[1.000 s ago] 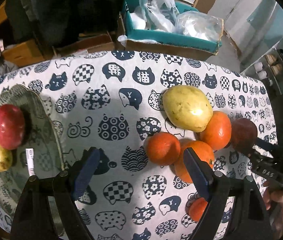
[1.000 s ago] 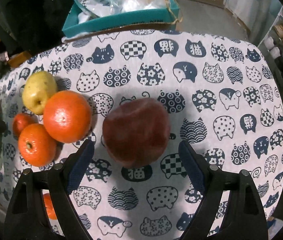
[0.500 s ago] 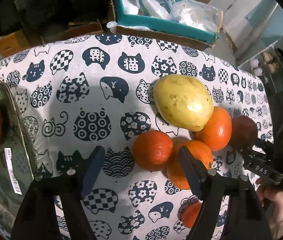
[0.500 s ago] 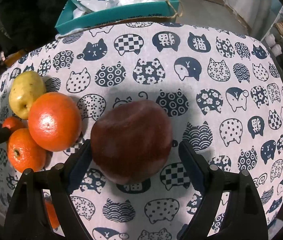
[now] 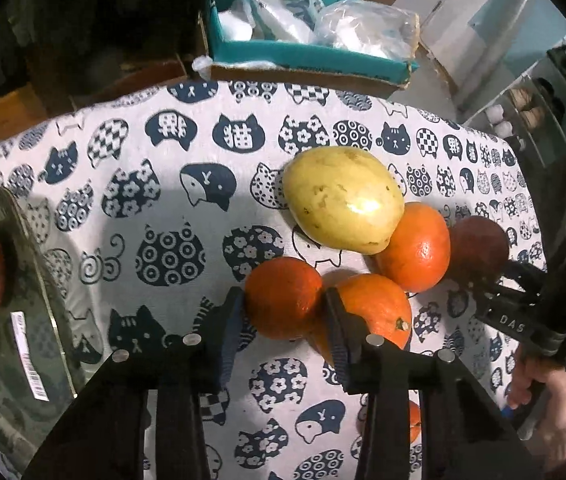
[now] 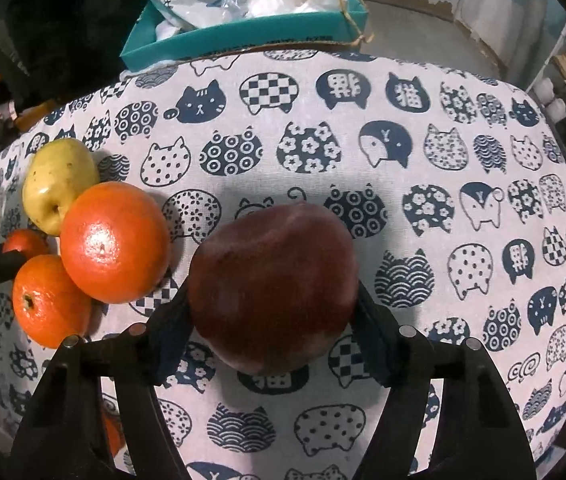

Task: Organize fruits
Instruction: 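Lift the orange with left tool while right tool lifts the red apple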

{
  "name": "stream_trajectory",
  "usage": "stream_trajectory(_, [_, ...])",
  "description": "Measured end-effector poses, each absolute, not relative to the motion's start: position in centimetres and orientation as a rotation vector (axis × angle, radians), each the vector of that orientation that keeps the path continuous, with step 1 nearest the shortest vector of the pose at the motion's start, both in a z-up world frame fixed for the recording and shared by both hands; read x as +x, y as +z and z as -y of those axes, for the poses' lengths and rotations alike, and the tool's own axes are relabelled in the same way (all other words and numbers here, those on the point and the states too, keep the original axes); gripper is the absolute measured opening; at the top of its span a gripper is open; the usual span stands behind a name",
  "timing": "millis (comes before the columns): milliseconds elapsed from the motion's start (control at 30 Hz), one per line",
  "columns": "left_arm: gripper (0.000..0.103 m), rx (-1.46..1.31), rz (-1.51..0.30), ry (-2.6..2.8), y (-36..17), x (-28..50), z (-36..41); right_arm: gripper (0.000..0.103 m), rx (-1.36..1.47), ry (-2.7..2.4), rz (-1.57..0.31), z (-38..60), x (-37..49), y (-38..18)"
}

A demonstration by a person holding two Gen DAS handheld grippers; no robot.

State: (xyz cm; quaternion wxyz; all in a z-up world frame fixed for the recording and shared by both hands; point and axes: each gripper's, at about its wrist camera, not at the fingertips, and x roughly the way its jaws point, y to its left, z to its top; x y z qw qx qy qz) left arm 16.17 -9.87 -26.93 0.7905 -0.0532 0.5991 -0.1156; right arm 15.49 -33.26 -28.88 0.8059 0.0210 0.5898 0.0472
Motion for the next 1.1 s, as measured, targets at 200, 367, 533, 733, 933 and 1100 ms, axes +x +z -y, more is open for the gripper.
stream_trajectory(200, [0.040,-0.082,-1.226,-0.230,-25.3,15.6,9.6,0.072,0.039,0.091,-1.188,33.7,14.7,-26.8])
stream_trajectory(367, [0.040,-0.060,-1.167,-0.221,-23.3,14.8,9.3,0.072,0.023,0.101,-1.128,33.3,13.9,-24.5])
stream_trajectory(533, [0.039,-0.046,-1.109,-0.219,-21.0,13.7,9.1,0.072,0.028,0.118,-1.070,32.9,12.9,-22.0])
stream_trajectory(733, [0.040,-0.030,-1.042,-0.213,-18.5,12.3,8.7,0.072,0.020,0.144,-0.998,31.9,11.8,-18.8])
stream_trajectory(933, [0.039,-0.046,-0.997,-0.208,-16.1,11.0,7.6,0.072,0.014,0.166,-0.934,31.0,10.8,-15.9])
stream_trajectory(1100, [0.039,-0.054,-0.957,-0.205,-14.2,10.1,6.9,0.072,0.008,0.186,-0.895,30.3,9.8,-13.7])
